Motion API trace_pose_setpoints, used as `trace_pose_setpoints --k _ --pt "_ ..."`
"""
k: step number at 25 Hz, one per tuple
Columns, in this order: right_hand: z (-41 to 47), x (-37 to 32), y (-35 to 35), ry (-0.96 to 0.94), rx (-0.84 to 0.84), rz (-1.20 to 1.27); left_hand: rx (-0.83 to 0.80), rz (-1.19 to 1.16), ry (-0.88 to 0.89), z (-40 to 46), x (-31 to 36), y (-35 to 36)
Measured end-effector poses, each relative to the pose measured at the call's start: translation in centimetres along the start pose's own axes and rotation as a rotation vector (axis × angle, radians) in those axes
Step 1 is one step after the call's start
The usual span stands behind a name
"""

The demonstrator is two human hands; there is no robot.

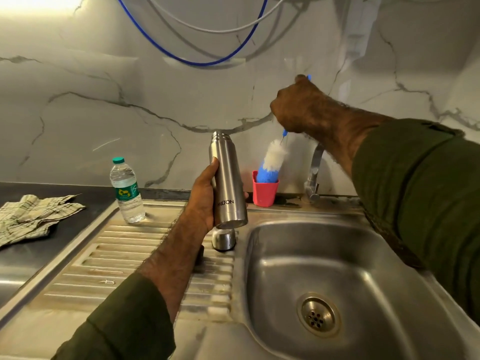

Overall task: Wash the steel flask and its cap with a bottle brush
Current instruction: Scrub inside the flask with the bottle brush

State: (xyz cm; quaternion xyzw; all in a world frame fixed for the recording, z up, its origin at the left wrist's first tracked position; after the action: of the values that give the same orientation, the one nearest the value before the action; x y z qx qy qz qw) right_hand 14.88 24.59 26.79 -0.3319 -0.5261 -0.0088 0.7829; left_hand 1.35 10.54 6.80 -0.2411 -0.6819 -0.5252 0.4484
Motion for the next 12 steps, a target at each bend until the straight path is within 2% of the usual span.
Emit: trace_pose_setpoints --k 6,12 --pt "-1.7 0.9 -1.6 0.043 0.046 -0.043 -0.021 -0.001 0.000 -0.6 0.5 0.4" --pt "-3.5 1.9 -2.6 0.065 0.170 -0.069 -0.028 -0.005 0.005 -0.7 0.7 1.1"
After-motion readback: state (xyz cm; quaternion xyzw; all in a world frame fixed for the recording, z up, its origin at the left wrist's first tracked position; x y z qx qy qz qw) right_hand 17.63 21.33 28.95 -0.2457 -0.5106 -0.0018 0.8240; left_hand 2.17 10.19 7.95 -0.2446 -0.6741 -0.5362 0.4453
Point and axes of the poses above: each hand's wrist, its own z-axis towards the middle knuckle, its own y-axis out of the palm, x = y × z, the point moved 3 cm from there along z, towards the middle knuckle, and after that the axes turned 4 degrees about -x, right-handed, at the moved point
